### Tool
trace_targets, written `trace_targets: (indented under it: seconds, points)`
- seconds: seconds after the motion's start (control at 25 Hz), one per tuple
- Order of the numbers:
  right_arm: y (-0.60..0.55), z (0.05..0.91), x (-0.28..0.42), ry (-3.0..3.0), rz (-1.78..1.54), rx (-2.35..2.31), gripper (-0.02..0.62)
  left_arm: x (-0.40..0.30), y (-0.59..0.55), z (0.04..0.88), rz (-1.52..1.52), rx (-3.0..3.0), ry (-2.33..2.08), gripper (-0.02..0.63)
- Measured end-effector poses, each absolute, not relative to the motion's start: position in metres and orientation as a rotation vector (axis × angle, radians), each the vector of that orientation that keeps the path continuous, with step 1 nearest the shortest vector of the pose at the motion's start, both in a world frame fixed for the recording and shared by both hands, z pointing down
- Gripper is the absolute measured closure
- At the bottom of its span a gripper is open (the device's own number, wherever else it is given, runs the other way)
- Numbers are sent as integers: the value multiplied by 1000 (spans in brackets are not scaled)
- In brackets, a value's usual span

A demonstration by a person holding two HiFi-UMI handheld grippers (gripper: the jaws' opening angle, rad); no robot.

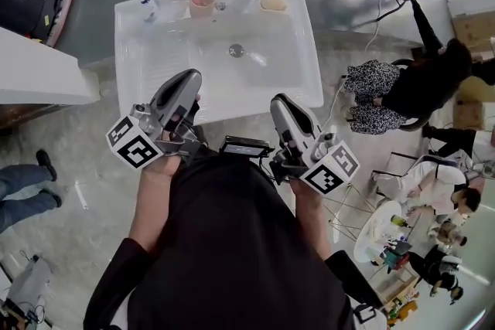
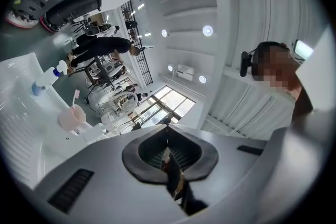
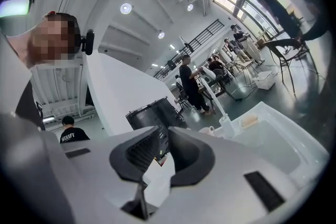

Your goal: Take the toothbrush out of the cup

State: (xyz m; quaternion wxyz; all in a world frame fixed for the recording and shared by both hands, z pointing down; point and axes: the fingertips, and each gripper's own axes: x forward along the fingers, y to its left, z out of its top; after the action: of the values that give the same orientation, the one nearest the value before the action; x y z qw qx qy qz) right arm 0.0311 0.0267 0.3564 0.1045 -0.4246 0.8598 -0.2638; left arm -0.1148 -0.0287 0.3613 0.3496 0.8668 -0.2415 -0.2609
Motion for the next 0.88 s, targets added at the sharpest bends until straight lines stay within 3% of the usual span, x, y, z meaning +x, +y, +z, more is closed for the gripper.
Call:
trace_targets:
  seconds: [0.48,0.88]
  points:
    - [-26,370,-2,2594,-839,-1252,555,-145,-77,378,-683,2197,-668,598]
    - [-72,381,27,2662,-887,-1052,555,-128,-104,388,-653,2171,-889,598]
